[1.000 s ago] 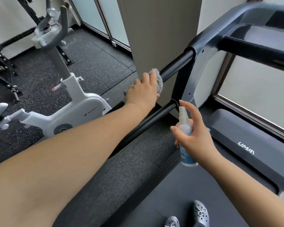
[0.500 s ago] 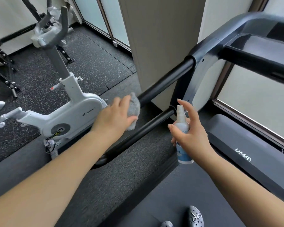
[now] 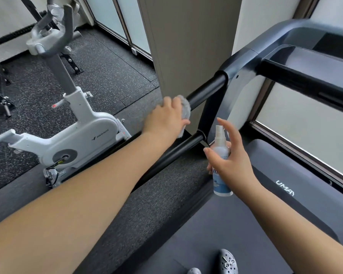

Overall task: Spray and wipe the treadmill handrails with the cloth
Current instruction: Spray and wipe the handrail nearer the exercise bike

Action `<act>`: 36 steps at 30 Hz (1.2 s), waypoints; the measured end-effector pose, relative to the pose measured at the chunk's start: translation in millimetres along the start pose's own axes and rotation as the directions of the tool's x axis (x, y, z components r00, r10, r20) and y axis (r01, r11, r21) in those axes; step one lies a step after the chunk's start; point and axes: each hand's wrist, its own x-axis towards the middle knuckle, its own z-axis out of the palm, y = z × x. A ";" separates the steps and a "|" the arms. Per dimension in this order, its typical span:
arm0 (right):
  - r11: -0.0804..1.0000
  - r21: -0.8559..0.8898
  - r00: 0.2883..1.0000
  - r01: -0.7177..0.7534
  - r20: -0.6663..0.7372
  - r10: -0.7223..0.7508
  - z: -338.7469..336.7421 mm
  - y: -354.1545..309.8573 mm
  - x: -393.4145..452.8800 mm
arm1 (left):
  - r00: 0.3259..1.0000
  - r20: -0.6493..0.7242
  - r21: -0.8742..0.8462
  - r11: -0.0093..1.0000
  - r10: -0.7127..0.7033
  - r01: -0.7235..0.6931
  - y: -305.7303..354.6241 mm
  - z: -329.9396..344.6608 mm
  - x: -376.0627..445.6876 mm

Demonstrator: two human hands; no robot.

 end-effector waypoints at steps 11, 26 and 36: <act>1.000 0.000 1.000 -0.025 -0.006 0.025 -8.0 7.6 -6.5 | 0.994 -0.070 0.055 0.996 0.079 -0.075 5.5 6.4 9.7; 1.000 -0.007 1.000 -0.004 0.030 0.005 -23.8 -31.8 -20.8 | 0.983 0.137 -0.024 0.991 -0.125 0.129 -87.2 -10.1 -125.2; 0.999 -0.038 0.999 0.034 -0.020 -0.035 -65.1 -52.0 -32.4 | 0.985 -0.116 -0.264 0.960 -0.126 0.091 -11.8 -62.0 -109.6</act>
